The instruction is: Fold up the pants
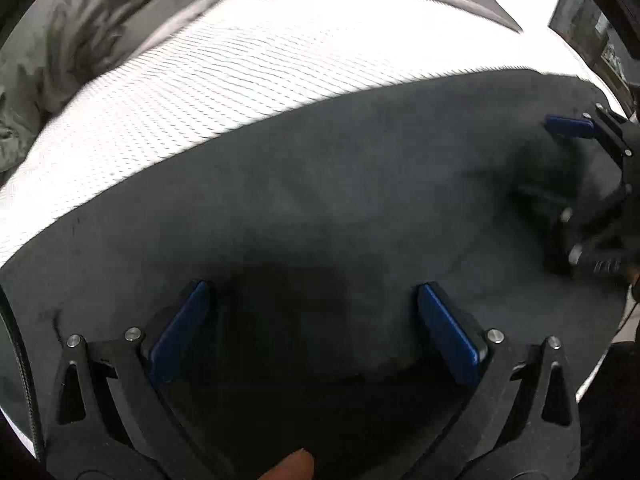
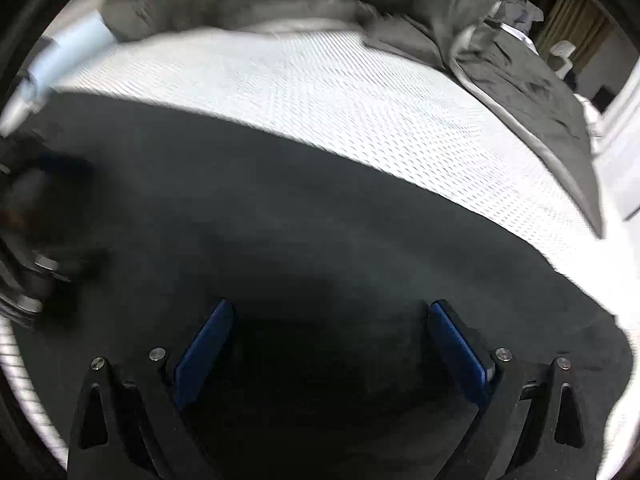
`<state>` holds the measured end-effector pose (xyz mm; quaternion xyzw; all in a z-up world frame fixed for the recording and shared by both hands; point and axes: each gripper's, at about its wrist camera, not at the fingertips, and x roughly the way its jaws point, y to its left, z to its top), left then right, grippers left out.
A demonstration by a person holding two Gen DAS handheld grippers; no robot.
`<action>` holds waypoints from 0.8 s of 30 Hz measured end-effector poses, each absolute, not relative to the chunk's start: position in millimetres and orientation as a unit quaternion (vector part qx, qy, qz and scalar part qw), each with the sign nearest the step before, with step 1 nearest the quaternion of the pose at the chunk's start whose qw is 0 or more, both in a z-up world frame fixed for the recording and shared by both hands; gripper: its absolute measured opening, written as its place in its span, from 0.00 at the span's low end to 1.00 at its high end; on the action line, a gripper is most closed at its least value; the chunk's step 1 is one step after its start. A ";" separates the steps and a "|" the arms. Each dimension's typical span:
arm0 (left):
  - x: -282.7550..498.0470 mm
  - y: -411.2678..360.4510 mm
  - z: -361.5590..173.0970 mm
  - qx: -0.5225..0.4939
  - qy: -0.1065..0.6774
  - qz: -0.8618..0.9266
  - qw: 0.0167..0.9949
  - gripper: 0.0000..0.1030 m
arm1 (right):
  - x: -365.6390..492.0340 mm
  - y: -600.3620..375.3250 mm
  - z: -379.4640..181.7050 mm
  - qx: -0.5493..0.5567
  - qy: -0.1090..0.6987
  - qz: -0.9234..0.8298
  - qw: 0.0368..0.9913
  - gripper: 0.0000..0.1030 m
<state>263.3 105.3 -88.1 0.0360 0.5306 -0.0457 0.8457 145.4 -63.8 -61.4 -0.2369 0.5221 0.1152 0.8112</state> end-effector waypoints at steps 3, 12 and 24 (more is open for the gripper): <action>254.1 147.1 -87.3 0.008 0.522 0.007 0.853 1.00 | 158.9 -106.5 -51.9 -0.207 0.527 0.049 0.823 0.96; 243.6 185.3 -67.2 -0.050 0.500 0.041 0.863 0.99 | 167.7 -160.3 -26.8 -0.108 0.519 -0.025 0.847 0.97; 278.3 150.1 -84.7 -0.020 0.528 0.013 0.849 1.00 | 190.5 -13.1 -65.9 -0.196 0.535 0.134 0.811 0.97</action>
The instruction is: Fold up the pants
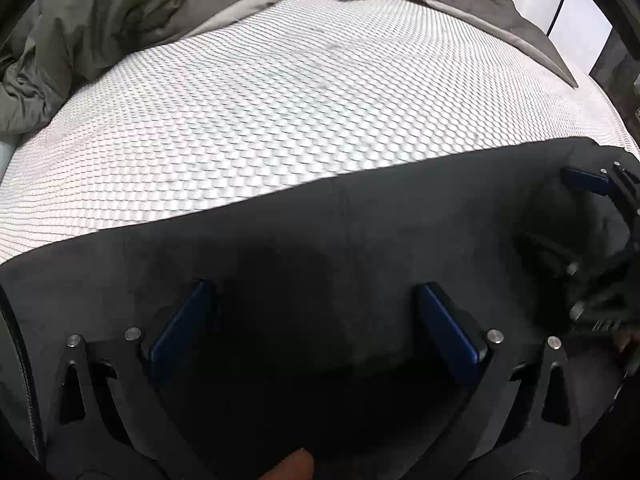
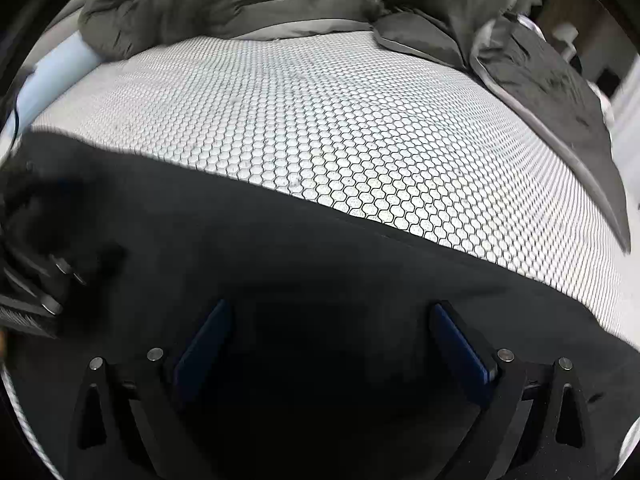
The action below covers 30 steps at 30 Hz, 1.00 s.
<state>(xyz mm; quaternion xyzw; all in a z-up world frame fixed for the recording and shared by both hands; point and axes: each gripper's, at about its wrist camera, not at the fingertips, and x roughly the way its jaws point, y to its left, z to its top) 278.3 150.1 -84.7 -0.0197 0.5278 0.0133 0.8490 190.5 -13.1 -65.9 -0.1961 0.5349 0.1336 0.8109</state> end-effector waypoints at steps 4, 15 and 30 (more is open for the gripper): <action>271.7 190.2 -81.4 -0.035 0.515 0.063 0.854 1.00 | 202.4 -74.6 -56.7 -0.187 0.536 0.042 0.822 0.97; 274.3 180.1 -55.2 -0.099 0.485 0.032 0.868 0.99 | 212.1 -107.4 -32.6 -0.119 0.510 0.043 0.851 0.97; 297.7 190.7 -81.6 -0.051 0.495 0.110 0.860 0.99 | 230.4 -82.7 -68.1 -0.190 0.530 0.030 0.826 0.93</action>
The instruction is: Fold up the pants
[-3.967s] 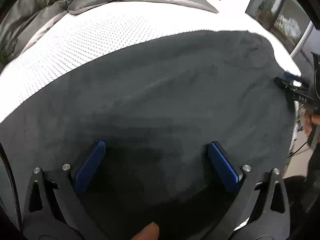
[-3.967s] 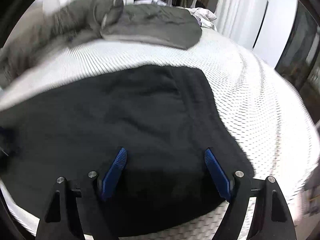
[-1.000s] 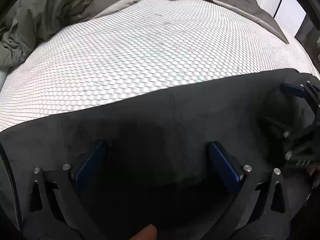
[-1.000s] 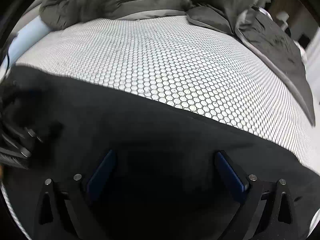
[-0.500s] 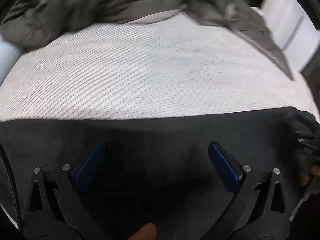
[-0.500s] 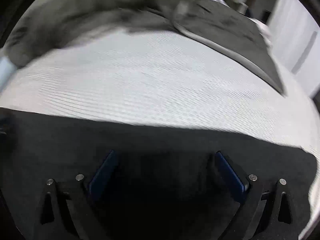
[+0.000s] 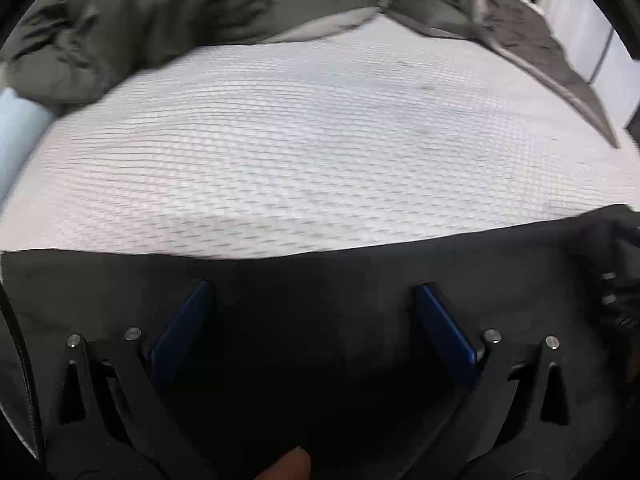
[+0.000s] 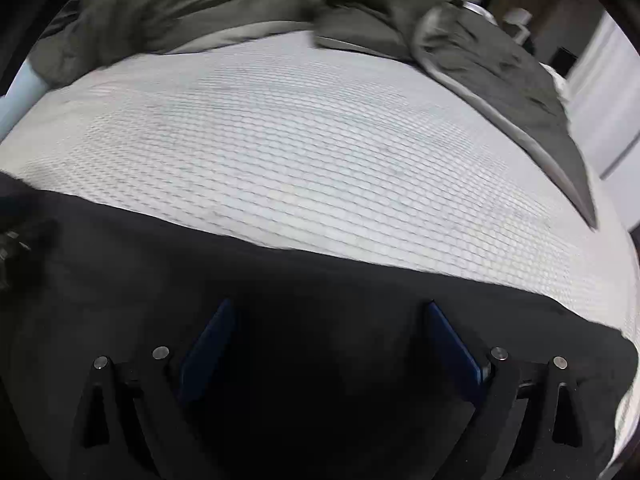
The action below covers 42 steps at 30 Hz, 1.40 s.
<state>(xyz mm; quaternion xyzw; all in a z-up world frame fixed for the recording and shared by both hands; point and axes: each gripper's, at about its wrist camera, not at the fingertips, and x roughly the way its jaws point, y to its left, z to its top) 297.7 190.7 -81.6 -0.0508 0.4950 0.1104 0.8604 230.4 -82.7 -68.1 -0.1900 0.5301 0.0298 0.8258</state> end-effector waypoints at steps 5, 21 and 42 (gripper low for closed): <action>259.3 234.9 -63.4 -0.070 0.478 0.114 0.868 0.99 | 223.6 -101.2 -54.5 -0.183 0.532 0.034 0.826 0.93; 191.1 369.8 -56.4 -0.101 0.447 0.221 0.861 0.22 | 175.7 -86.5 -62.1 -0.205 0.529 0.154 0.809 0.93; 122.9 295.6 -30.9 -0.092 0.422 0.115 0.895 0.60 | 138.6 -132.5 -30.8 -0.142 0.510 0.182 0.829 0.93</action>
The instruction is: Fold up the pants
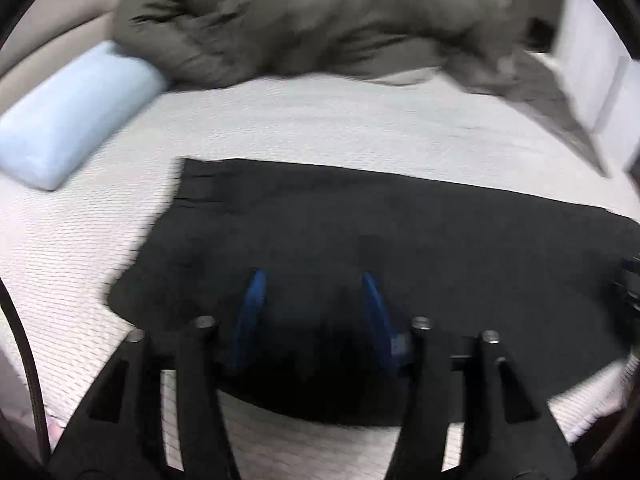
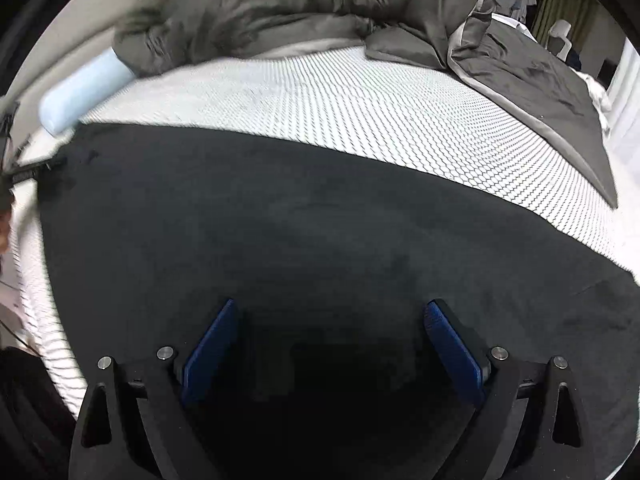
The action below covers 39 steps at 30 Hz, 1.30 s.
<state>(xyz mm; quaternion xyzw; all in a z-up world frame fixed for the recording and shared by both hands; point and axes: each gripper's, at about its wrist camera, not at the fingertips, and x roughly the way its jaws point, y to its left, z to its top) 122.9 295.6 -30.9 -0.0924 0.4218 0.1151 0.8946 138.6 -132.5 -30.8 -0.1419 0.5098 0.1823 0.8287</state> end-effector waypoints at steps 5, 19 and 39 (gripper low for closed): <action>126.3 242.9 -57.1 -0.032 0.464 0.054 0.884 0.78 | 118.6 -106.2 -32.0 -0.164 0.502 0.225 0.818 0.93; 122.9 241.0 -61.3 -0.069 0.459 0.133 0.876 0.87 | 111.5 -309.5 -27.4 -0.152 0.527 0.052 0.835 0.93; 171.1 -43.6 -71.7 0.078 0.464 -0.185 0.863 0.99 | 73.8 -232.5 -28.3 -0.235 0.486 0.168 0.825 0.93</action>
